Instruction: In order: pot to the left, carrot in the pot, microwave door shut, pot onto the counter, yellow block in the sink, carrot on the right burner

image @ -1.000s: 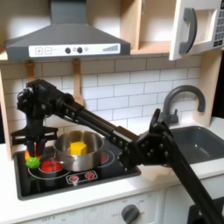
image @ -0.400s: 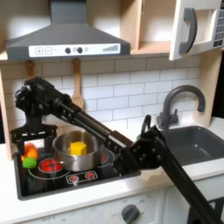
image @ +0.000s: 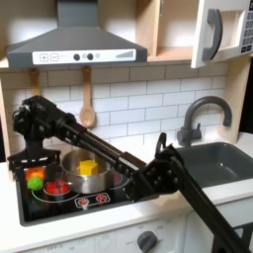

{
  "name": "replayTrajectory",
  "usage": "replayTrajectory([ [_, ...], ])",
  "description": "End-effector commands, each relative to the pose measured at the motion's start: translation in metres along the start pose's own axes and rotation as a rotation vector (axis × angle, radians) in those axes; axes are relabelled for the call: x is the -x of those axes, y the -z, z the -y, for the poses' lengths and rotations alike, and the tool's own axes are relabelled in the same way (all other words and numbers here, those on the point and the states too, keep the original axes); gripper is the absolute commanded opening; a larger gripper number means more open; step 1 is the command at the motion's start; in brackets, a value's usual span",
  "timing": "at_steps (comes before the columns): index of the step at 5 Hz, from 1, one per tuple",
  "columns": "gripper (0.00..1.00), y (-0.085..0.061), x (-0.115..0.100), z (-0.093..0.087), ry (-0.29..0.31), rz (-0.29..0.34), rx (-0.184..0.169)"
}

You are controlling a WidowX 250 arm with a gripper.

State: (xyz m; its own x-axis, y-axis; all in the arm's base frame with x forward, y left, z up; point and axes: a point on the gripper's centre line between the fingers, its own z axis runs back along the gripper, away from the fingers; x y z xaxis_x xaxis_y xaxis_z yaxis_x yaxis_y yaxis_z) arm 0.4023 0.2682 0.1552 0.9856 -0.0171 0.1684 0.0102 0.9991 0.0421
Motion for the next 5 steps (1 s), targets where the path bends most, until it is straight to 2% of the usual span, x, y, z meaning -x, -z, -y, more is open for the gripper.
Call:
replayTrajectory([
  [1, 1.0, 0.008, 0.0002, 0.0016, 0.018, -0.007, 0.018],
  [2, 1.0, 0.0043, -0.0026, 0.0019, 0.025, 0.002, 0.017],
  [3, 0.0, -0.0001, -0.0018, 0.0011, 0.029, 0.013, 0.016],
  [4, 0.0, 0.0008, -0.0001, 0.0038, 0.037, 0.007, 0.019],
  [5, 1.0, 0.0022, -0.0017, 0.0043, 0.047, 0.013, 0.021],
])
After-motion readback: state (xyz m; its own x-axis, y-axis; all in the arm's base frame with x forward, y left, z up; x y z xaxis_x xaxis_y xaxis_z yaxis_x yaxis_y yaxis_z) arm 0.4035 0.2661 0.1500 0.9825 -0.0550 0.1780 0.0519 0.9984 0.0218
